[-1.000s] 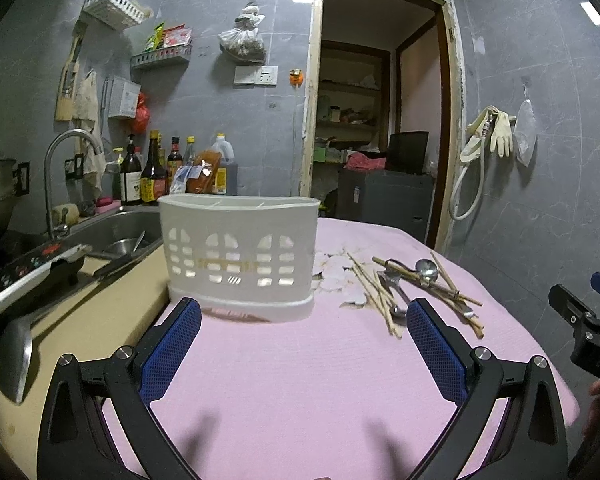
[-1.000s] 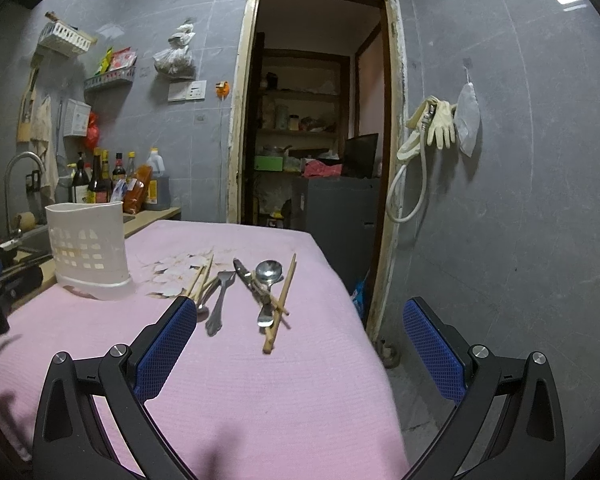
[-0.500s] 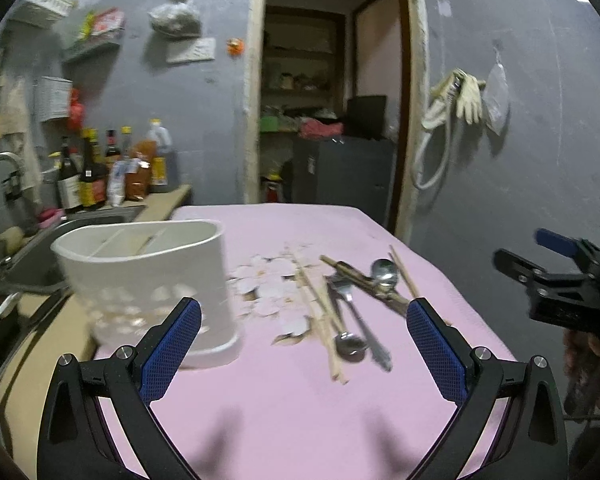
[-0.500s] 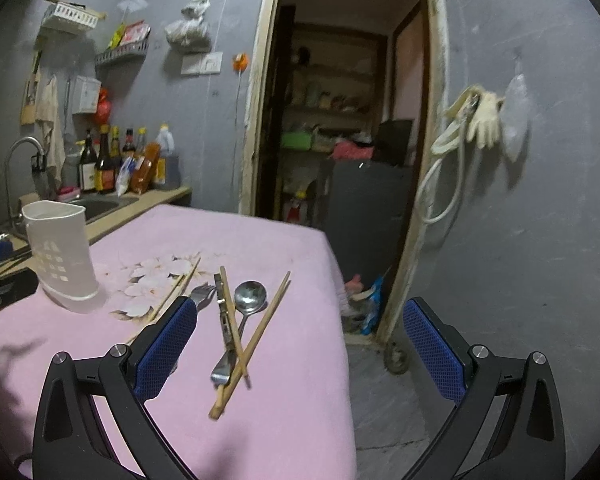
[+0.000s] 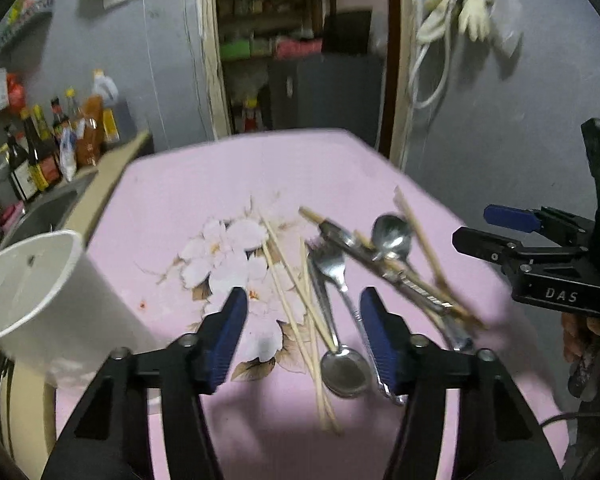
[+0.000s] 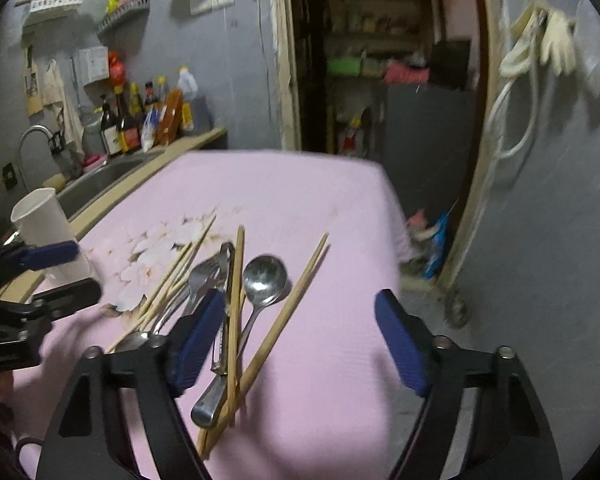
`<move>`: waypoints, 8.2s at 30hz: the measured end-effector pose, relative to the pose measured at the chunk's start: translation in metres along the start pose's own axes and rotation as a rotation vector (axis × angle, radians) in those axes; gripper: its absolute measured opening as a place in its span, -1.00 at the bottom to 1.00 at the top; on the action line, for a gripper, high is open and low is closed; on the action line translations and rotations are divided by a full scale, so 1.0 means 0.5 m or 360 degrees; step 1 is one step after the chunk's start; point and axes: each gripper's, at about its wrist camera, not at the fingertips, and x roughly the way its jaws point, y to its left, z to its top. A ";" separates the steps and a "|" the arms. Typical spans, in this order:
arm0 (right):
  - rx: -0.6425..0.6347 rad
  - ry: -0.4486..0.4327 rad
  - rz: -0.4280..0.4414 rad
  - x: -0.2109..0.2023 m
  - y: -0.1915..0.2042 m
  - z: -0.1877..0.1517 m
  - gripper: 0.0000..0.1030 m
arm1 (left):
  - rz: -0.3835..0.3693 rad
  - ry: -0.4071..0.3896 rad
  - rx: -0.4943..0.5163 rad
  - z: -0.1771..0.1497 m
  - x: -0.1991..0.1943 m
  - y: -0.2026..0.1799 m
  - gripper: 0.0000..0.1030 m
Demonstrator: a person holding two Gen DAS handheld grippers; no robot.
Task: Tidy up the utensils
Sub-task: 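Grasp a wooden chopstick with the left tool while the right tool grasps another chopstick, then lift both chopsticks over the white holder and open both tools to drop them in, then move both open tools back over the utensil pile, then grasp a wooden chopstick with the left tool while the right tool grasps a steel spoon, then carry chopstick and spoon over the white holder and open both tools to drop them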
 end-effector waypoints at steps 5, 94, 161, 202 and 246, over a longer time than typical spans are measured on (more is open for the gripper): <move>0.0088 0.0176 0.0079 0.062 -0.016 0.011 -0.20 | -0.0018 0.0191 -0.0048 0.001 0.076 0.022 -0.37; -0.0182 -0.0956 0.0584 0.033 0.471 0.184 -0.92 | 0.0145 -0.0971 -0.0462 0.005 -0.189 0.525 -0.96; -0.0175 -0.0456 -0.0160 -0.106 0.007 -0.011 1.00 | -0.0203 -0.0396 0.0103 0.006 -0.071 -0.003 0.86; -0.0356 0.0327 -0.0080 0.179 0.070 0.021 0.19 | -0.0178 0.0458 -0.0106 0.023 0.178 0.061 -0.88; -0.0464 -0.0555 -0.0287 -0.066 0.202 -0.025 -0.32 | -0.0357 -0.0234 -0.0363 -0.048 -0.139 0.094 -0.96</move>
